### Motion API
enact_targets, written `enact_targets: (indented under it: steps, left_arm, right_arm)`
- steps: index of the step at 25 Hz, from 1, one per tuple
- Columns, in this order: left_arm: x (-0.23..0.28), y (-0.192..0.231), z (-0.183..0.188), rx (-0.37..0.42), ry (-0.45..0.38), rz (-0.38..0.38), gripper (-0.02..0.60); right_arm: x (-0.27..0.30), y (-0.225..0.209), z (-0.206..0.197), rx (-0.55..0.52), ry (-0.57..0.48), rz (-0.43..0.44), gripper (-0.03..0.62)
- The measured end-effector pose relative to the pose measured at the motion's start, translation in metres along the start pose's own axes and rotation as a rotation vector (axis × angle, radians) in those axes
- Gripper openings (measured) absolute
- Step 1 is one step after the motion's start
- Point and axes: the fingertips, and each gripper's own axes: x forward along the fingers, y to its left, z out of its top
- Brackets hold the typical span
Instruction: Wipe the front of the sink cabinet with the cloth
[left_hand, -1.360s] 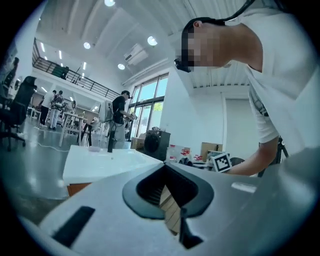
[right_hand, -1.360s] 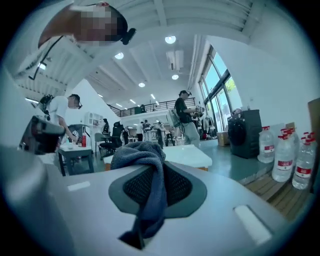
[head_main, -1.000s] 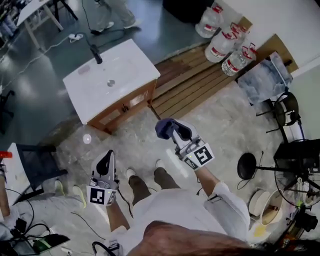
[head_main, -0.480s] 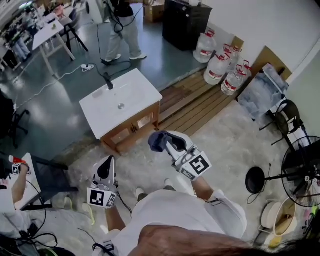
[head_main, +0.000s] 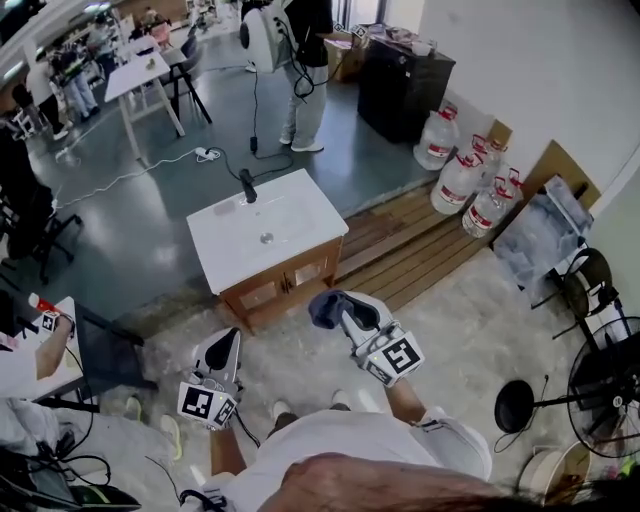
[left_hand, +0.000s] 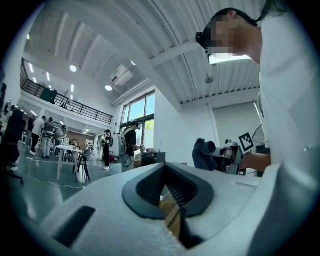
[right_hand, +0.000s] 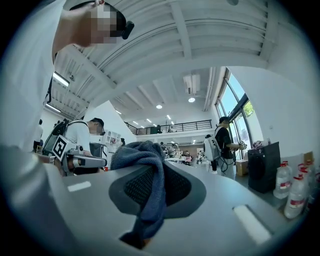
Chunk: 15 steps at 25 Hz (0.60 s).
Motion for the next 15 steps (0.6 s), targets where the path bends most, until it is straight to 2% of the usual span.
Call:
enact_targets:
  steps: [5,10,15]
  left_arm:
    - [0.001,0.001,0.005,-0.027,-0.023,-0.013,0.003]
    - [0.003,0.008,0.010,-0.009,-0.034,-0.013,0.005]
    - [-0.001,0.011,-0.001,-0.038,-0.021,-0.014,0.004]
  right_arm:
    - [0.001,-0.006,0.006,-0.009,-0.006,-0.007,0.048]
    - [0.007,-0.008,0.008,-0.003,-0.012,-0.011,0.048]
    - [0.009,-0.002,-0.001,-0.004,0.006,-0.011,0.048]
